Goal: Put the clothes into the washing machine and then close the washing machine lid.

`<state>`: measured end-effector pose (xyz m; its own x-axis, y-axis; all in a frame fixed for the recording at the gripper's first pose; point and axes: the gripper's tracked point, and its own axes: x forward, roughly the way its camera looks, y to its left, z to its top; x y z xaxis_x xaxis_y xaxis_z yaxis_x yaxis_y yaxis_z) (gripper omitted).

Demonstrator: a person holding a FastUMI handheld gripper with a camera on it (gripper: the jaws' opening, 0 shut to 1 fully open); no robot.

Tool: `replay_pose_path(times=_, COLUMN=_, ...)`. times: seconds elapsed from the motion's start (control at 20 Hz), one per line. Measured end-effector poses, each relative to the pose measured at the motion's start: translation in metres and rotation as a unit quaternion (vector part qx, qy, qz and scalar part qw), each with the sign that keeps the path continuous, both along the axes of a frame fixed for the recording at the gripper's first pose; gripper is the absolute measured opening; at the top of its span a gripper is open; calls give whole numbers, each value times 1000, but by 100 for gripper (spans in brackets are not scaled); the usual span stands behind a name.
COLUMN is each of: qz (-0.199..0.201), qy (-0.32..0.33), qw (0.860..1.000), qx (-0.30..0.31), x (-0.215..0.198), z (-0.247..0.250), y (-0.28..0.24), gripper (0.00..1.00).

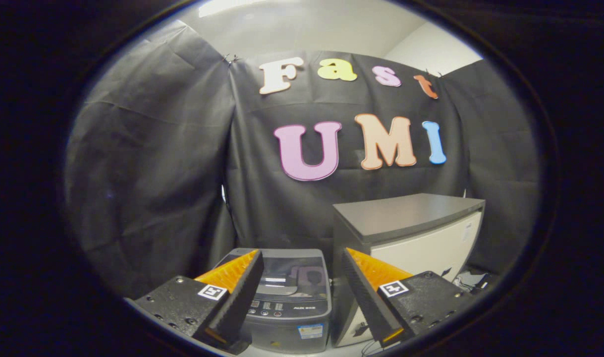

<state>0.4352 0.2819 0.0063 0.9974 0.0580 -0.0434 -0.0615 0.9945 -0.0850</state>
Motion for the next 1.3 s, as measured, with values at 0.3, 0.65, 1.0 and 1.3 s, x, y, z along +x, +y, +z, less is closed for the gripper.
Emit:
replay_pose_path(times=0.3, qz=-8, qy=-2, qw=1000, qx=8, x=-33, z=23, y=-26, gripper=96)
replay_pose_path(times=0.65, qz=6, qy=-12, qw=999, qx=-42, x=-80, z=34, y=-42, gripper=97)
replay_pose_path(times=1.0, qz=5, qy=-41, qw=999, qx=-10, x=-100, z=59, y=-70, gripper=97)
replay_pose_path(times=1.3, qz=1, qy=-42, qw=998, qx=51, x=-106, z=67, y=-88, gripper=97)
